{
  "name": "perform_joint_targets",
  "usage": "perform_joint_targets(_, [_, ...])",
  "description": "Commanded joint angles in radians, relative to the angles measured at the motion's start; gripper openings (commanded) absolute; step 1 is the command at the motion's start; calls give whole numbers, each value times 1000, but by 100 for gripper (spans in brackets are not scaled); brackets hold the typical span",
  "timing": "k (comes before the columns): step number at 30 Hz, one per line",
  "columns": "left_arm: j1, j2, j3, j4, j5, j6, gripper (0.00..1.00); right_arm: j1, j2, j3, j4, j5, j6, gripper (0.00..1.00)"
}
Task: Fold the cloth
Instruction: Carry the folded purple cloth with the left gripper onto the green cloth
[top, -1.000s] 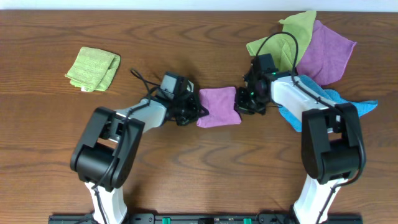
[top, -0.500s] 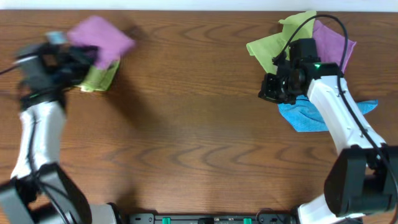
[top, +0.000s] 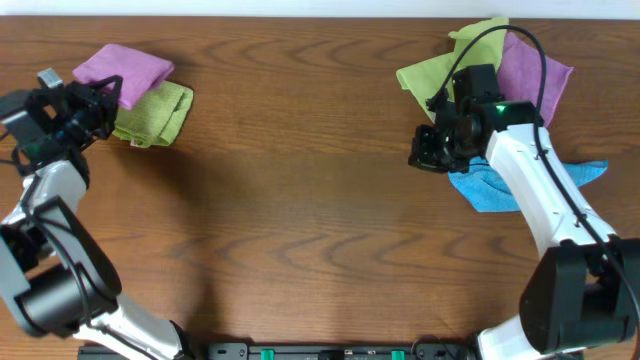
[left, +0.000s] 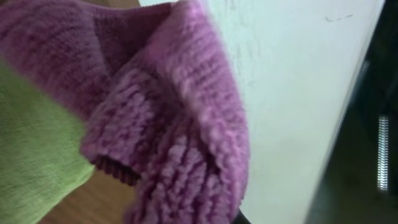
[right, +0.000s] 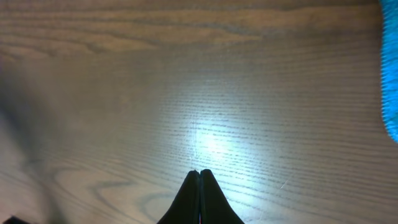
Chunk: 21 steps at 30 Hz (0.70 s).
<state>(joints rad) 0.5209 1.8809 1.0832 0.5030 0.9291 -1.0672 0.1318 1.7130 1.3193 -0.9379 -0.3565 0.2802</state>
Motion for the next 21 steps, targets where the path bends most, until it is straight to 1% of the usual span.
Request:
perform_joint_targets(1, [-15, 52, 7, 60, -2, -97, 6, 20, -19, 13, -9, 18, -12, 2])
perform_joint_targets(5, [-23, 119, 12, 82, -37, -88, 6, 35, -19, 13, -9, 20, -12, 2])
perform_joint_targets(11, [-34, 203, 14, 93, -57, -43, 6, 46, -19, 13, -7, 20, -11, 2])
perform_joint_targets(15, [-44, 248, 14, 104, -36, -31, 6, 47, -19, 13, -8, 20, -4, 2])
perform_joint_targets(19, [-50, 256, 14, 100, 5, -24, 6, 50, -19, 13, -4, 19, 4, 2])
perform_joint_targets(20, [-50, 256, 14, 101, 12, -25, 9, 52, -19, 13, -4, 19, 3, 2])
perform_joint_targets(21, [-49, 256, 14, 100, 21, -25, 28, 55, -19, 13, -4, 19, 4, 2])
